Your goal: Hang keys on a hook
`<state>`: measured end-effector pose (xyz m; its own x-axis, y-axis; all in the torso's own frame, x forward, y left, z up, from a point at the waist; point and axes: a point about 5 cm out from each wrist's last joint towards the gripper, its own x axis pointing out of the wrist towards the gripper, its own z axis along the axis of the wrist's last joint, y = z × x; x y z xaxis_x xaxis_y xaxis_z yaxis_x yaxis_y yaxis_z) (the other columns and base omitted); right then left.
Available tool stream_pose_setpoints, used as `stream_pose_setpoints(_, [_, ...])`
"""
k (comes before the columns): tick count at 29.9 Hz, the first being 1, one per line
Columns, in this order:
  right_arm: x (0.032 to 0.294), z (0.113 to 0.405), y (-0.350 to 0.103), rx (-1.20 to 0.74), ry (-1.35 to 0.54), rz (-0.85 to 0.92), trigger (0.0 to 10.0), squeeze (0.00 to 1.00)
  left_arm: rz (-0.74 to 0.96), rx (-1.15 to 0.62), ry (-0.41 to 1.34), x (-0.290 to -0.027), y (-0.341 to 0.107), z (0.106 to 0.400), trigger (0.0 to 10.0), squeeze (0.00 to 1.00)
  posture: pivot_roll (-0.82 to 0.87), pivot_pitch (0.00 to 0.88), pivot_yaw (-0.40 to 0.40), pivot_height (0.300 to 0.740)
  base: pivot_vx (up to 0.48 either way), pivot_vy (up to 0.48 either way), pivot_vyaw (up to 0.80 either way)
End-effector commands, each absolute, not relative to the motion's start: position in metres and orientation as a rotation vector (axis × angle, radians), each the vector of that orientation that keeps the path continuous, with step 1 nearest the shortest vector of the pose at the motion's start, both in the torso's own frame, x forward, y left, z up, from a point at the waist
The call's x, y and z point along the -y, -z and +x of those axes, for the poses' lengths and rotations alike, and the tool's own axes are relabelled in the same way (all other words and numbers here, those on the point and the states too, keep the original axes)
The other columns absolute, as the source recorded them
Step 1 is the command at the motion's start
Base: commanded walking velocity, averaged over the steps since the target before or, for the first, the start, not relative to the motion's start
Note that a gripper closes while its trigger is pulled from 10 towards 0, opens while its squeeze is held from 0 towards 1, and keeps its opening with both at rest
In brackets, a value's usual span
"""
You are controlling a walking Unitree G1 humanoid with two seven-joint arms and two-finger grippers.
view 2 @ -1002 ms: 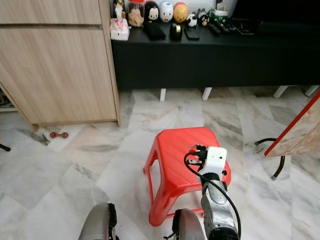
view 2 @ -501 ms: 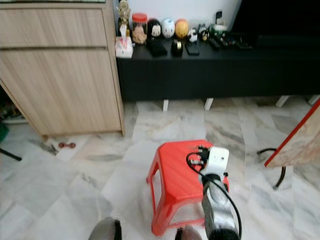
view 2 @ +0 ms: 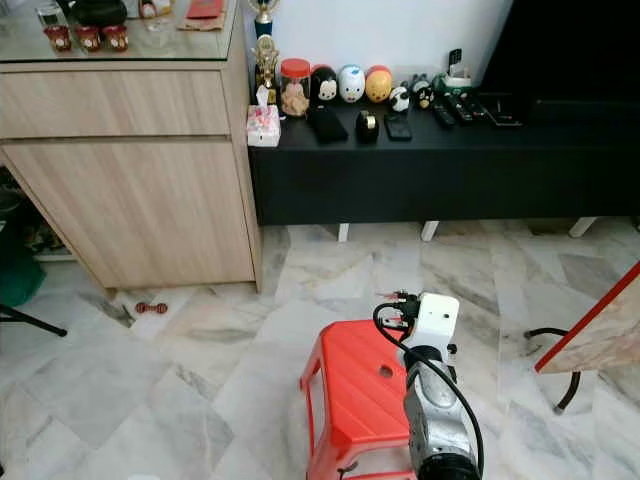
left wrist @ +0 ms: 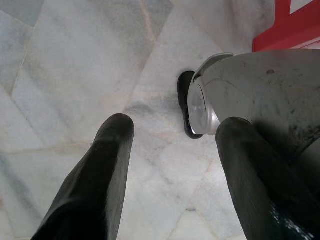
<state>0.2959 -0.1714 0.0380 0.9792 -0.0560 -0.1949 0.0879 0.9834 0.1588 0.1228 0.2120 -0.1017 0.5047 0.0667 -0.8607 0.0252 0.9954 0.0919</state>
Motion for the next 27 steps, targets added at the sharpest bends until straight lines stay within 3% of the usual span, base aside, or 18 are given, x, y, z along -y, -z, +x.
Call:
stream_pose_setpoints(1, [0.1735,0.2956,-0.0349,-0.218,0.082,0.167,10.0,0.0,0.059,-0.991,0.06,-0.1892,0.1,0.1356,10.0,0.0,0.09,0.0,-0.107,0.74,0.0,0.0,0.0])
stream_pose_setpoints(27, [0.1757,0.3007,-0.0369,-0.225,0.107,0.171,10.0,0.0,0.061,-1.0,0.06,-0.1897,0.1011,0.1327,10.0,0.0,0.06,0.0,-0.097,0.74,0.0,-0.372,0.0])
